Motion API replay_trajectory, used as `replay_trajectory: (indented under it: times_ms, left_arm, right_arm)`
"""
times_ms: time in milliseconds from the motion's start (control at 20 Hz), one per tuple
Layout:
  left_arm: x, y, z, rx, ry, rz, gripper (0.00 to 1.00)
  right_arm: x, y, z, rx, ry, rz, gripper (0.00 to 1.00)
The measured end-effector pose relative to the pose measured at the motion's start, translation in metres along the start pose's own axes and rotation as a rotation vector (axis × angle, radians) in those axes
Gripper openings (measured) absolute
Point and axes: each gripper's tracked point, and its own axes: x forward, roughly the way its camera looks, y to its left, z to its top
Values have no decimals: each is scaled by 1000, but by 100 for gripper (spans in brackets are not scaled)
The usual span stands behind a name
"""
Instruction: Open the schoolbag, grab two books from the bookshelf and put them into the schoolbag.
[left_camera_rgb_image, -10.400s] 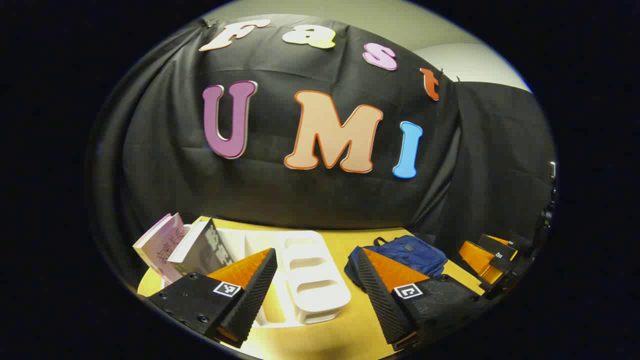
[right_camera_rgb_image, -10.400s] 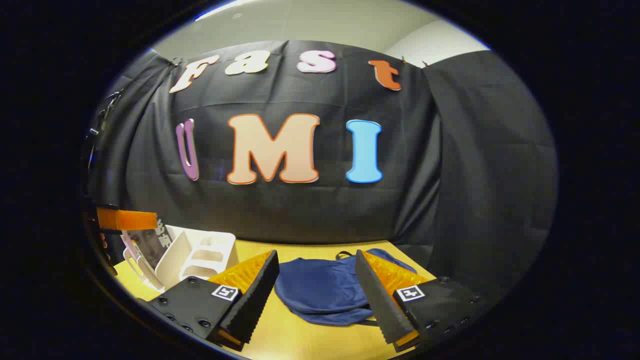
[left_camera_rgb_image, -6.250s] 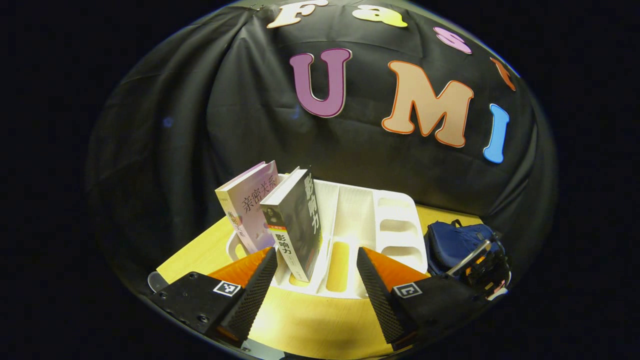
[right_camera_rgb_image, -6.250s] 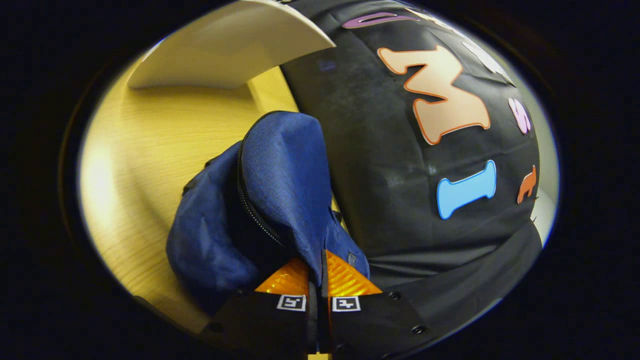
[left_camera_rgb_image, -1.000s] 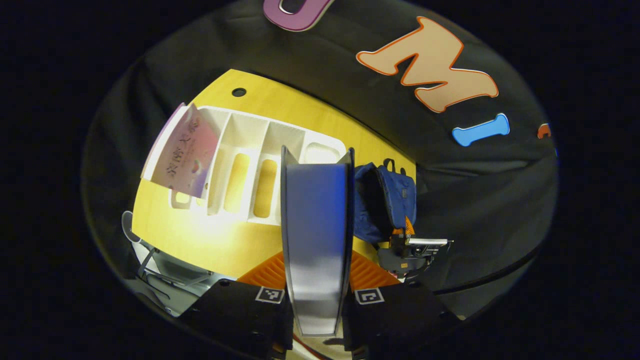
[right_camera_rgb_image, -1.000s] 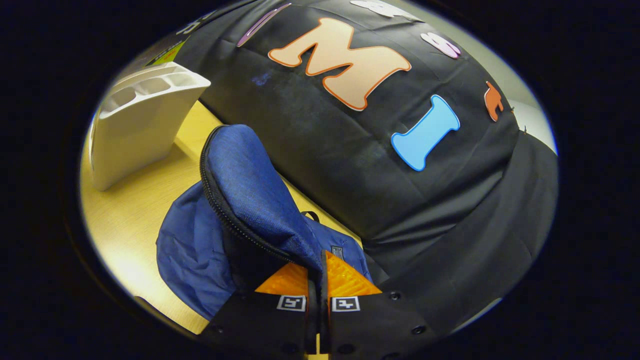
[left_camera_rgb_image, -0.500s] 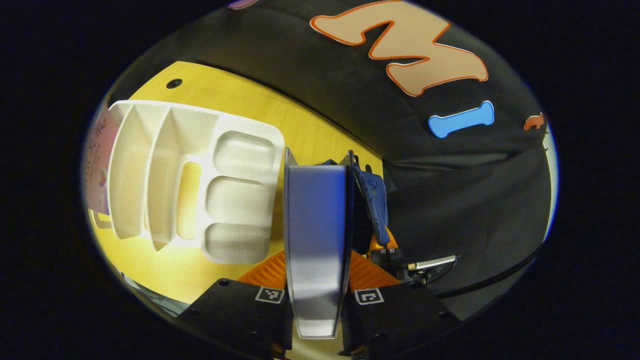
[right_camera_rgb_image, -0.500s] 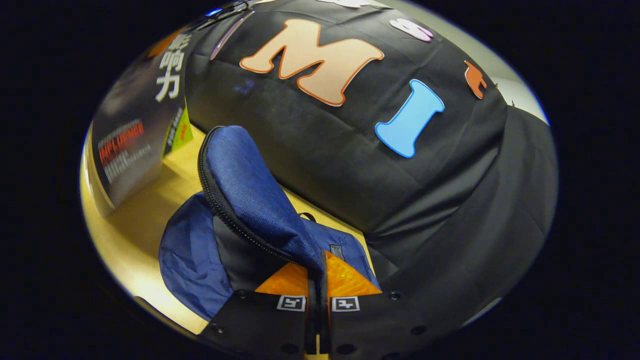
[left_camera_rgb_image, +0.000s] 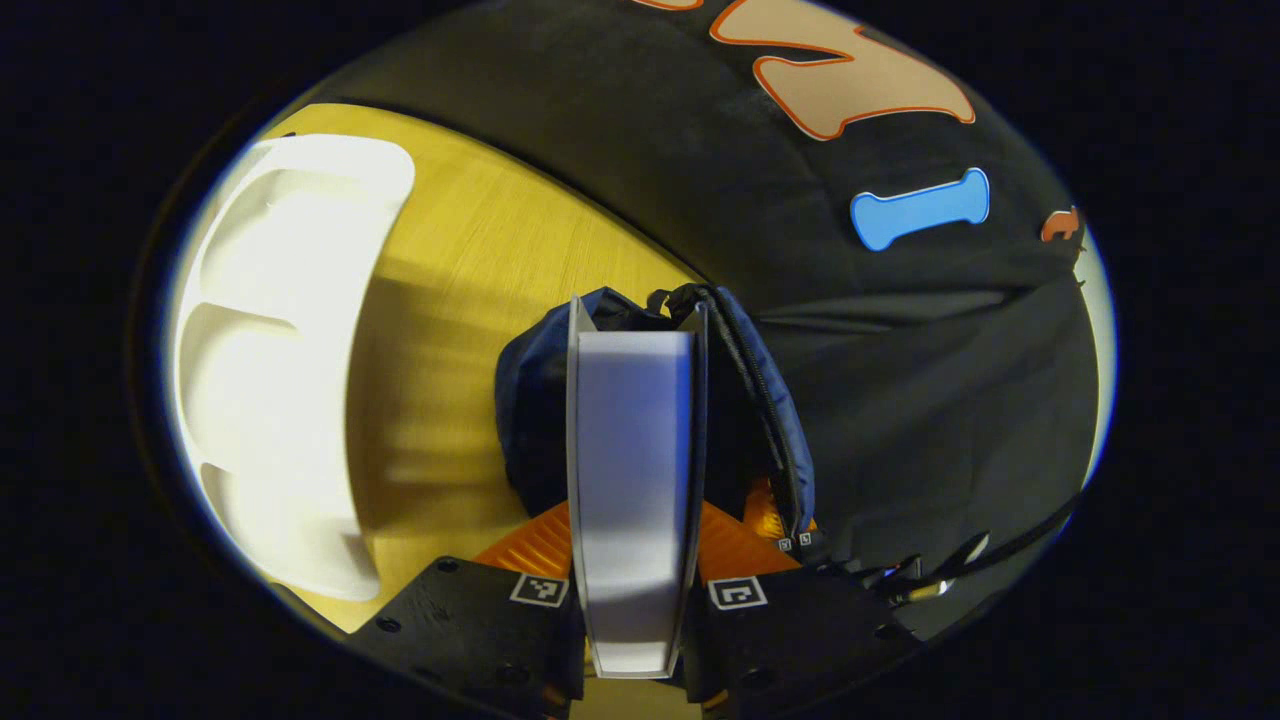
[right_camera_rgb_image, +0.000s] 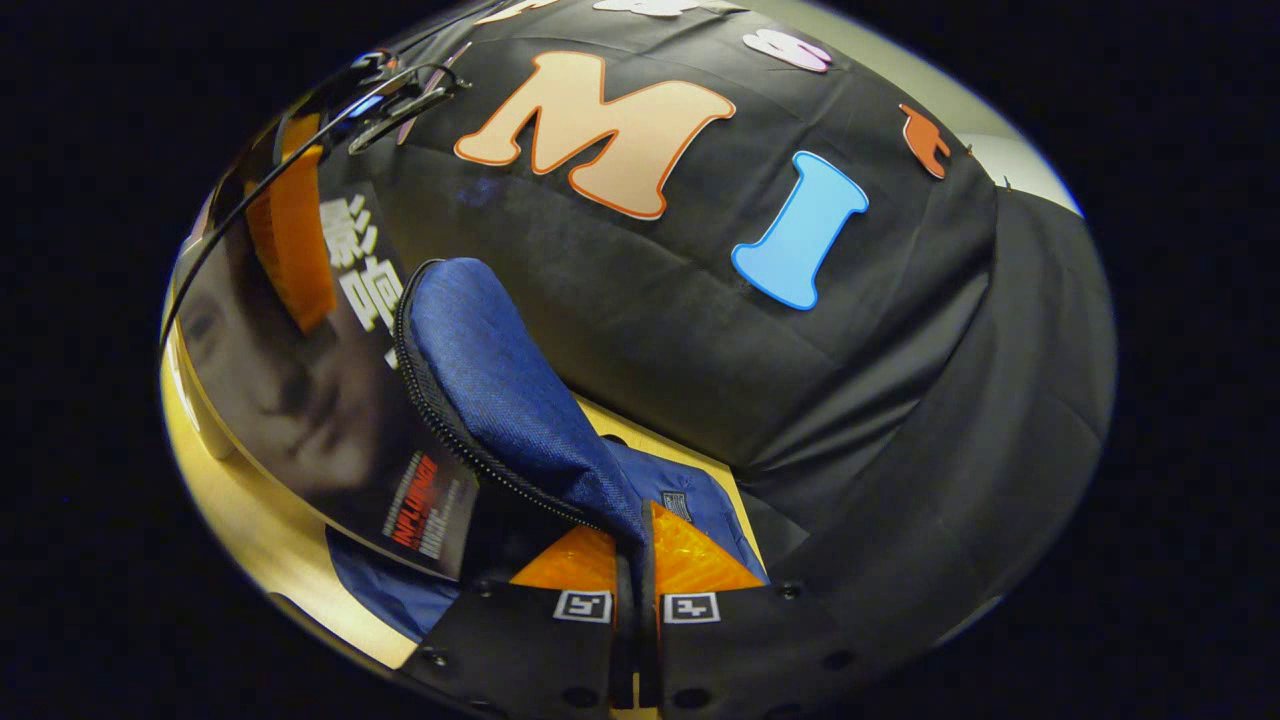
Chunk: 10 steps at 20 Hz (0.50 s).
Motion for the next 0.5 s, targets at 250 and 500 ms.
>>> replay_trajectory:
  times_ms: [250,500]
  left_arm:
    - [45,-14,-9,12,-22,-84,38]
    - [90,-31,-11,90,-40,-176,36]
  right_arm:
    - [-5,-4,4,34,-19,-4,5]
    - [-11,0,10,43,-46,14,5]
